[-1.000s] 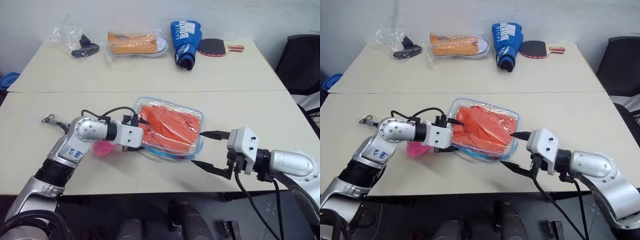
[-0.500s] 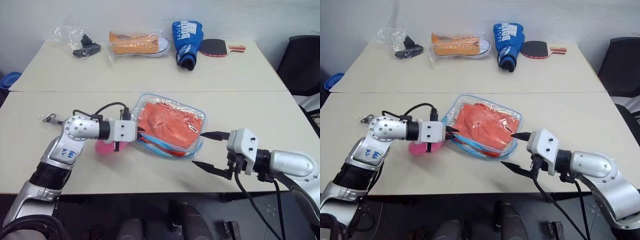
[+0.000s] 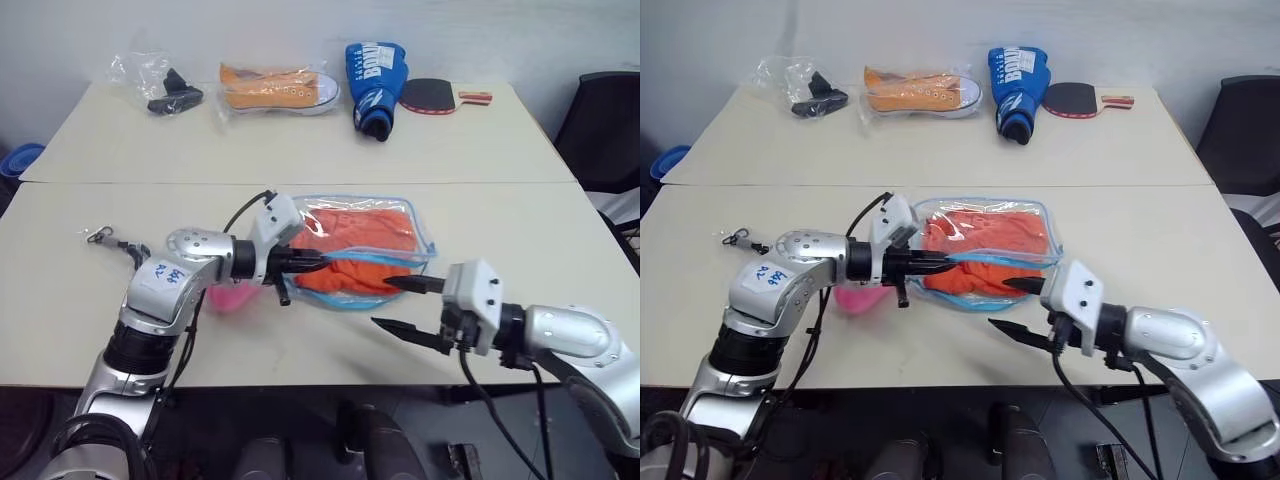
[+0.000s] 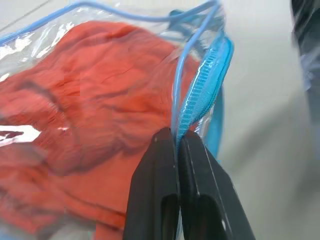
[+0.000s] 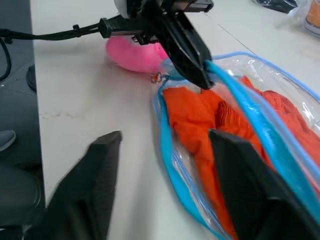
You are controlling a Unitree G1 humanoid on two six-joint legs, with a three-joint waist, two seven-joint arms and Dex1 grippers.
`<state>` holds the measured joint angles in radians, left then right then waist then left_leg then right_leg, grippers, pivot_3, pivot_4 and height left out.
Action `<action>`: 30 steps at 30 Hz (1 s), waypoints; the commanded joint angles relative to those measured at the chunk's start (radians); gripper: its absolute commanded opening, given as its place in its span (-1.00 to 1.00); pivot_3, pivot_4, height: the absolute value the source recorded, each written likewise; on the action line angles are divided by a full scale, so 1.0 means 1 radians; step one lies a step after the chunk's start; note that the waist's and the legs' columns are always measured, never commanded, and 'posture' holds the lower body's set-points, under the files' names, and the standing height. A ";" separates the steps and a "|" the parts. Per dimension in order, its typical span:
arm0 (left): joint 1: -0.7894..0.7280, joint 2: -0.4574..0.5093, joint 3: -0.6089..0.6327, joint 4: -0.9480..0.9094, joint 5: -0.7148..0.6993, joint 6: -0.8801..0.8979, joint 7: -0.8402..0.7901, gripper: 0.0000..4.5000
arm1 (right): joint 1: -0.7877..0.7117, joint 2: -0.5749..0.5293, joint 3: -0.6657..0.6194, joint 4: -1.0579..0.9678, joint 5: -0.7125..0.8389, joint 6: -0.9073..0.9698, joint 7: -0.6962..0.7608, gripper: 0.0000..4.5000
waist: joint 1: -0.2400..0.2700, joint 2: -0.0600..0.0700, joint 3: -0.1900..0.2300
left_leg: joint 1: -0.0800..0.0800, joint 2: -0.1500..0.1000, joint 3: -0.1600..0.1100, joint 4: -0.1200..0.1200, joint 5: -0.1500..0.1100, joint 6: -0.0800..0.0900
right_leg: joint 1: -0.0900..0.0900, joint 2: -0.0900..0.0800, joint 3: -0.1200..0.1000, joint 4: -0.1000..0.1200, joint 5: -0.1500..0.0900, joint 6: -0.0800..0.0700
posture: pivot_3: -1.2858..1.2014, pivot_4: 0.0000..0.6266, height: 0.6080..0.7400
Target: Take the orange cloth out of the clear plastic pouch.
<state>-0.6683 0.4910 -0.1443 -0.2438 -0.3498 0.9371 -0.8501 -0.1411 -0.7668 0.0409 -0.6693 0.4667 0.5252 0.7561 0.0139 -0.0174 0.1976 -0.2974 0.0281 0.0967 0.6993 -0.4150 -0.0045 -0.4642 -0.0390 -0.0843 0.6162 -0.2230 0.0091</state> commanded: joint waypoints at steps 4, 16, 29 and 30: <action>-0.025 -0.027 -0.009 -0.042 -0.025 0.019 0.046 -1.00 | -0.101 0.068 0.154 0.124 -0.263 -0.046 -0.130 -0.16 | -0.002 0.000 0.000 | 0.000 0.000 0.000 0.000 0.001 -0.001 | 0.000 0.000 0.000 0.001 0.000 0.000 | 0.03 -0.52 1.00; -0.027 -0.028 -0.033 -0.047 -0.028 0.007 0.062 -1.00 | -0.130 0.123 0.276 0.203 -0.540 -0.085 -0.216 0.73 | -0.004 0.000 0.000 | 0.000 0.000 0.000 0.000 0.001 -0.001 | -0.001 -0.001 0.000 0.001 0.000 -0.001 | 0.03 -0.52 1.00; -0.044 -0.043 -0.039 -0.046 -0.031 0.005 0.072 -1.00 | -0.194 0.140 0.384 0.363 -0.777 -0.185 -0.211 0.73 | -0.015 0.000 0.000 | 0.000 0.000 0.000 0.000 0.001 -0.002 | -0.001 -0.001 0.000 0.002 0.000 -0.001 | 0.03 -0.52 1.00; -0.047 -0.045 -0.039 -0.043 -0.031 0.004 0.073 -1.00 | -0.203 0.146 0.389 0.378 -0.794 -0.187 -0.215 0.73 | -0.015 0.000 0.000 | 0.000 0.000 0.000 0.000 0.001 -0.002 | 0.000 -0.001 0.000 0.002 0.000 -0.001 | 0.03 -0.52 1.00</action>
<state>-0.6918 0.4506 -0.1861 -0.2583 -0.3600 0.9586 -0.7773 -0.3478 -0.6238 0.4090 -0.3311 -0.2821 0.3401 0.5453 -0.0013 -0.0174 0.1976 -0.2973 0.0276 0.0963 0.6996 -0.4137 -0.0066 -0.4647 -0.0399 -0.0844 0.6180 -0.2234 0.0085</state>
